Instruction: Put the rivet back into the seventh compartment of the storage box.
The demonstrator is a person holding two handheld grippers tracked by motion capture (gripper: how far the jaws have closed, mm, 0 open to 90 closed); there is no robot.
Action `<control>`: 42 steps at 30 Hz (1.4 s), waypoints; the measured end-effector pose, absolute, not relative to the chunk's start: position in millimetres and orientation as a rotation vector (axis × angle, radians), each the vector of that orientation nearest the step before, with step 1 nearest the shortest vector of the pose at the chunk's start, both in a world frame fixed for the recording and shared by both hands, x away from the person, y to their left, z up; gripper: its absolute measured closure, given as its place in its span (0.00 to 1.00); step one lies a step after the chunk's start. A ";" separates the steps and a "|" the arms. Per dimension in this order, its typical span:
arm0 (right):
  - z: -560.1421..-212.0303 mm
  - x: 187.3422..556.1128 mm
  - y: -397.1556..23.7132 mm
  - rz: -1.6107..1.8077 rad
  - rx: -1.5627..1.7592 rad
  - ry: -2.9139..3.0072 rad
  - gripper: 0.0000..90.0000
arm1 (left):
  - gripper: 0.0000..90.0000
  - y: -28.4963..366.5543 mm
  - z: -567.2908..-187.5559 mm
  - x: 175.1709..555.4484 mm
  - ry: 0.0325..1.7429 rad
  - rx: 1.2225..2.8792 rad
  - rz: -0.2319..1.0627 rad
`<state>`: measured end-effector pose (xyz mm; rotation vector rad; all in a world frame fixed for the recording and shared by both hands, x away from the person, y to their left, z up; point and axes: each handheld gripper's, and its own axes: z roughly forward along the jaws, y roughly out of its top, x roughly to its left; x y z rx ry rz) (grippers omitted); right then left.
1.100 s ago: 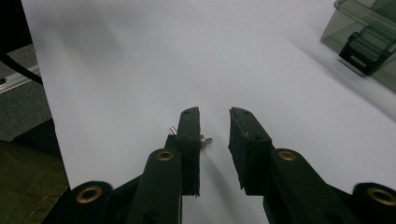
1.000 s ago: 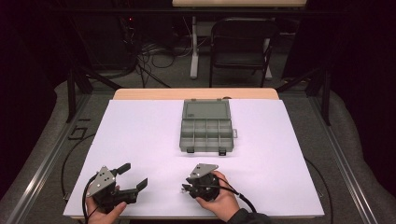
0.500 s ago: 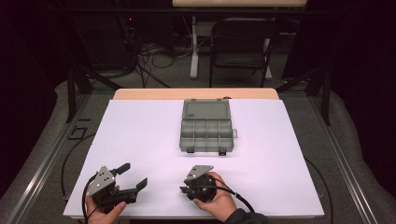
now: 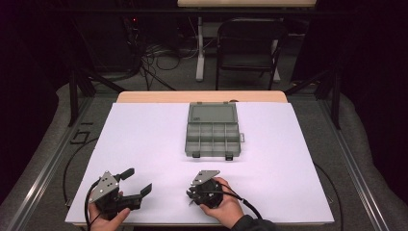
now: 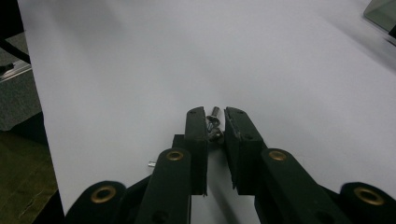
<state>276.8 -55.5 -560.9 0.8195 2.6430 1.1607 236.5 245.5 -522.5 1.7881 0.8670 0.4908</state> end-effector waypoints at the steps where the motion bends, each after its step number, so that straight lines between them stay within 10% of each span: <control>1: -560.8 276.5 -55.4 1.161 0.826 2.643 0.89 | 0.16 245.5 -522.4 236.5 0.867 1.788 0.492; 42: -513.1 276.9 -97.3 1.315 0.908 2.455 0.89 | 0.16 246.1 -522.2 236.5 0.870 1.783 0.491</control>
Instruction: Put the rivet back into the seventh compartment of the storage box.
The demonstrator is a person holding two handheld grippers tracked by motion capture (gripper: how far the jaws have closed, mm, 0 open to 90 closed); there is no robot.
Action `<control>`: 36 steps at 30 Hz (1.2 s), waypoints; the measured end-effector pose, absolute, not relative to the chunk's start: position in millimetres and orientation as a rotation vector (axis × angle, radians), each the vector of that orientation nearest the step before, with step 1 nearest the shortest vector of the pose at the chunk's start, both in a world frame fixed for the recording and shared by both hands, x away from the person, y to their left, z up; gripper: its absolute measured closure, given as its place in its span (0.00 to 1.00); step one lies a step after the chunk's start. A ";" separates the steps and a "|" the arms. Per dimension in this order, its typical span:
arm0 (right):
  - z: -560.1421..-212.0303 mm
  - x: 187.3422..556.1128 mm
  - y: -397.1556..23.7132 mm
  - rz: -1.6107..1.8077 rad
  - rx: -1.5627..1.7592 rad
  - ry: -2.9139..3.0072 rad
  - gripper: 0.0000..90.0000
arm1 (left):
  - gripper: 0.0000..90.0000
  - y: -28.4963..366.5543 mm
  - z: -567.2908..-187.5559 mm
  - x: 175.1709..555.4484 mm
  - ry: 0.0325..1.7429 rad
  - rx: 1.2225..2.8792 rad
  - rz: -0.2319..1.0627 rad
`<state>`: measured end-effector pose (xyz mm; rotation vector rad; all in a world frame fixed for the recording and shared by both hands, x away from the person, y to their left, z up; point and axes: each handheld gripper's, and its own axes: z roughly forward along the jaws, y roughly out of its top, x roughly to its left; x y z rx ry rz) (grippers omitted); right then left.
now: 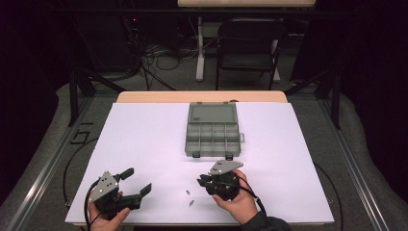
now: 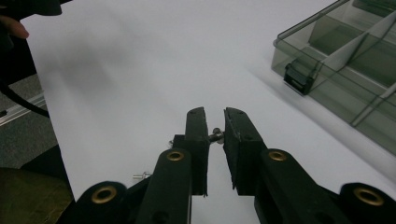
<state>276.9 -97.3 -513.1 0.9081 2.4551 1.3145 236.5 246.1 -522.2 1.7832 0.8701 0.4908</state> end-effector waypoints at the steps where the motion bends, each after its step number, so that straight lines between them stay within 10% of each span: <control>1: -511.8 277.2 -99.1 1.314 0.916 2.448 0.89 | 0.16 245.9 -522.5 236.5 0.870 1.778 0.493; 36: -476.3 311.1 -142.5 1.247 1.072 2.335 0.89 | 0.16 245.3 -522.1 236.1 0.870 1.783 0.492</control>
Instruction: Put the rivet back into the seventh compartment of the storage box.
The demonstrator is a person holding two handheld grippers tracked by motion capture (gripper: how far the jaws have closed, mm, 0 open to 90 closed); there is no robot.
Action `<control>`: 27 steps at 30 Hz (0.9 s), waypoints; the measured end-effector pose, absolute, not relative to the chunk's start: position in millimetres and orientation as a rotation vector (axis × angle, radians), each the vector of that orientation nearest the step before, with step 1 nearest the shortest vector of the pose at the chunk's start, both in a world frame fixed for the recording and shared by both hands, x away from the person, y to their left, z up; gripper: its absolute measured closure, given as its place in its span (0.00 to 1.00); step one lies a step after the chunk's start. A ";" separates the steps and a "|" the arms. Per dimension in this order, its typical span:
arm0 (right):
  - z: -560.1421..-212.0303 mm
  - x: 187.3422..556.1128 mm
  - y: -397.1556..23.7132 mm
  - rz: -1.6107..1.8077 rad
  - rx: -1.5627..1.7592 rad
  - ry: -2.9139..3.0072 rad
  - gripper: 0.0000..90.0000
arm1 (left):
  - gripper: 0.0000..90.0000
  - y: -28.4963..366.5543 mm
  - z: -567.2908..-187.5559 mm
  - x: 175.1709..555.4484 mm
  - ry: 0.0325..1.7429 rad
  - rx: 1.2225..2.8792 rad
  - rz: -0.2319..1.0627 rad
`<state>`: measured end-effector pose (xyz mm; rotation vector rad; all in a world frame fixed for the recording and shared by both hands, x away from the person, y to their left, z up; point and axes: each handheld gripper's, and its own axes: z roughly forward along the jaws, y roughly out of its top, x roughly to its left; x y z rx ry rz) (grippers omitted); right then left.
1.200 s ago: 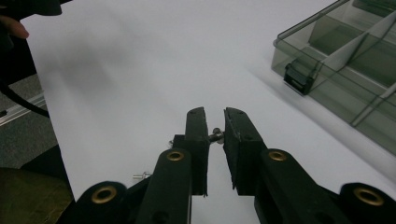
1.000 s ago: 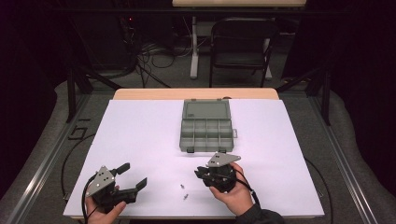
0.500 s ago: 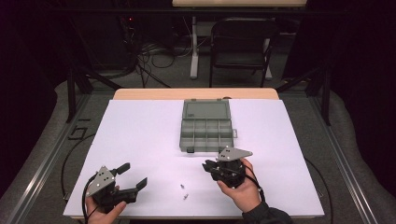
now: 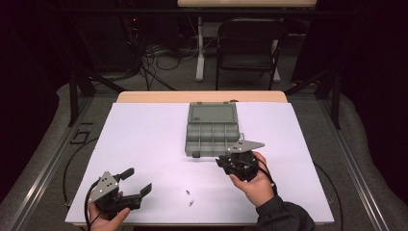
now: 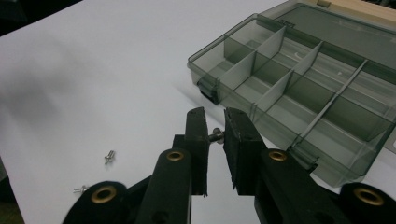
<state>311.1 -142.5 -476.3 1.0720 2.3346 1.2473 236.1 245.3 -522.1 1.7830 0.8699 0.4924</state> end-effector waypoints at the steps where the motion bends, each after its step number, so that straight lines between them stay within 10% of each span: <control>1: -474.2 315.8 -144.4 1.243 1.092 2.327 0.89 | 0.16 245.1 -522.2 236.1 0.870 1.781 0.493; 27: -495.3 372.9 -139.9 1.123 1.241 2.277 0.89 | 0.16 245.6 -522.3 236.8 0.869 1.787 0.484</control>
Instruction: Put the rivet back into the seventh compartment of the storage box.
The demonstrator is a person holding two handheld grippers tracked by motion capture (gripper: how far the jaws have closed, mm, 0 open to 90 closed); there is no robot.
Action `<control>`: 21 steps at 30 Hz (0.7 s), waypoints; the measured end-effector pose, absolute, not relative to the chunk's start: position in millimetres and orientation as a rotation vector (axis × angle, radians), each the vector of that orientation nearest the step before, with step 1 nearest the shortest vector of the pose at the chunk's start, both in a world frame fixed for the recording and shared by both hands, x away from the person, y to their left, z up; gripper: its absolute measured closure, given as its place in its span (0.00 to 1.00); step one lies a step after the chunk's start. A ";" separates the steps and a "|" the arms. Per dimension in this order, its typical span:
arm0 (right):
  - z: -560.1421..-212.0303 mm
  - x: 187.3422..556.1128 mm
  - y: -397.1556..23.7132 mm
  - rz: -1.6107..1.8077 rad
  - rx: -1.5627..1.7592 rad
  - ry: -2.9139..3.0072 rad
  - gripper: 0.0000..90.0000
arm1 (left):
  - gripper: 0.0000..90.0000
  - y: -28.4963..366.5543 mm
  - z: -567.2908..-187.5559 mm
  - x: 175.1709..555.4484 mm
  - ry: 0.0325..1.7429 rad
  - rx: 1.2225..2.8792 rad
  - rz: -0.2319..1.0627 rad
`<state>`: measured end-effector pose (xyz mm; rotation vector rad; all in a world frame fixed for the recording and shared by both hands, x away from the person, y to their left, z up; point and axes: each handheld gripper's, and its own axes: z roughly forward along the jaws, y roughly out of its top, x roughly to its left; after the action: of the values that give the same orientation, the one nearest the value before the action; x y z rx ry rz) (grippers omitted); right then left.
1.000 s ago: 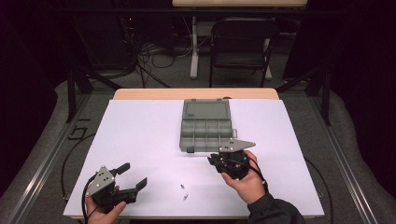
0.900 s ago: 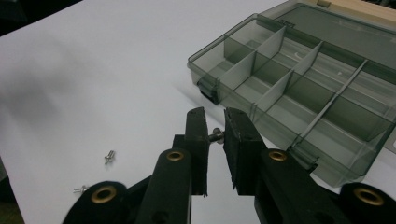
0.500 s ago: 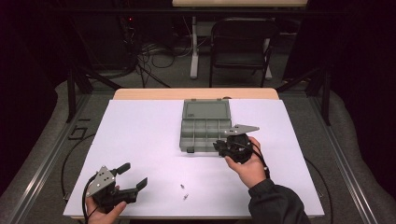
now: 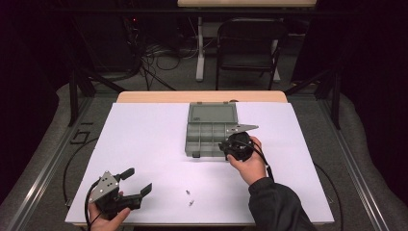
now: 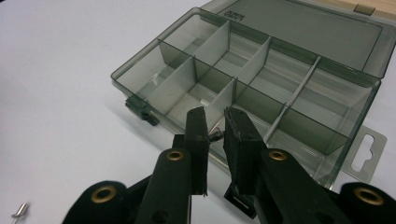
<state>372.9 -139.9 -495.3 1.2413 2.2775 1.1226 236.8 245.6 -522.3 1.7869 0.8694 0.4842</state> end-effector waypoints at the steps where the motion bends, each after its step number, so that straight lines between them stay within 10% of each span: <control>1: -497.0 374.9 -139.5 1.125 1.245 2.275 0.89 | 0.16 245.6 -522.4 236.9 0.870 1.787 0.484; 21: -517.2 390.4 -128.6 1.103 1.287 2.238 0.89 | 0.16 245.7 -522.7 237.3 0.870 1.787 0.484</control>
<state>390.4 -128.6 -517.2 1.2874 2.2378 1.1029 237.3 245.7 -522.7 1.7874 0.8703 0.4843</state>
